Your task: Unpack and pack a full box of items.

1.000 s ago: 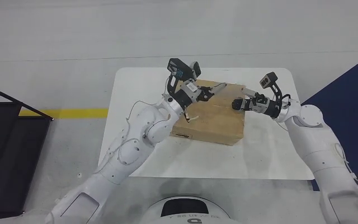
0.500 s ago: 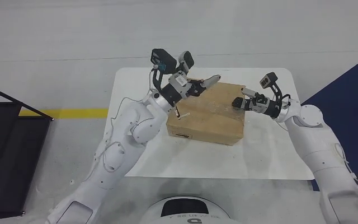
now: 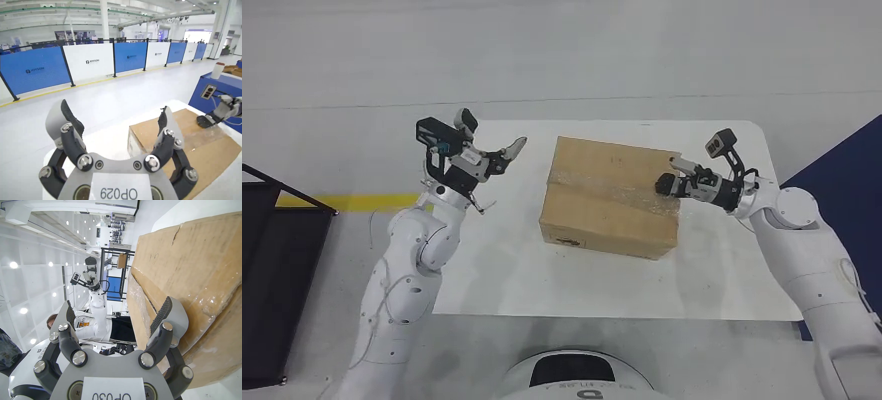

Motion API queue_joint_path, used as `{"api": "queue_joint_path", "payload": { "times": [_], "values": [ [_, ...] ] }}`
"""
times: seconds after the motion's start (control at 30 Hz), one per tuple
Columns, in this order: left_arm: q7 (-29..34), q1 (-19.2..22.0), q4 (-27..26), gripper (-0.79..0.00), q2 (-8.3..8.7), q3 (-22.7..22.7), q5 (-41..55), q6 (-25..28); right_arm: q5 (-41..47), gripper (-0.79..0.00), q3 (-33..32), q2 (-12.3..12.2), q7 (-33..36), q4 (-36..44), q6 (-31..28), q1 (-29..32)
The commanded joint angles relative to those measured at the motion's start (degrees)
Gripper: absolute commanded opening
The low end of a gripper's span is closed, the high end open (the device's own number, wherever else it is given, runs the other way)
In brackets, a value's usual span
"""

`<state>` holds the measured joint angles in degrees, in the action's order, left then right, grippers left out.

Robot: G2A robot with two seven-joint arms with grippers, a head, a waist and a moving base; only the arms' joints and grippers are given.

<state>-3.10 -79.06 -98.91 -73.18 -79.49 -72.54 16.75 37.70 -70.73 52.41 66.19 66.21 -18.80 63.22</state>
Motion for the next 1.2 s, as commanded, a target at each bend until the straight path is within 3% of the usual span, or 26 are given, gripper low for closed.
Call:
{"api": "queue_joint_path", "payload": {
  "times": [0.0,0.2,0.73,1.17],
  "values": [
    [-0.4,0.4,1.5,0.0,0.03,0.0,-0.1,0.4,-0.2,0.0,-0.6,-0.1,-0.3,0.6,0.3,0.6],
    [-0.8,2.9,6.6,0.0,0.43,0.7,-5.6,3.2,-0.9,0.0,-1.6,-0.3,-0.4,2.5,1.6,2.2],
    [-2.3,7.7,17.8,0.0,0.16,6.0,-9.1,6.0,-3.1,0.0,-2.8,-0.2,-3.0,6.3,3.8,4.4],
    [-1.6,13.2,25.3,0.0,-0.65,11.5,-12.2,6.0,-3.5,0.0,-3.4,0.0,-4.3,7.9,6.3,5.5]
  ]
}}
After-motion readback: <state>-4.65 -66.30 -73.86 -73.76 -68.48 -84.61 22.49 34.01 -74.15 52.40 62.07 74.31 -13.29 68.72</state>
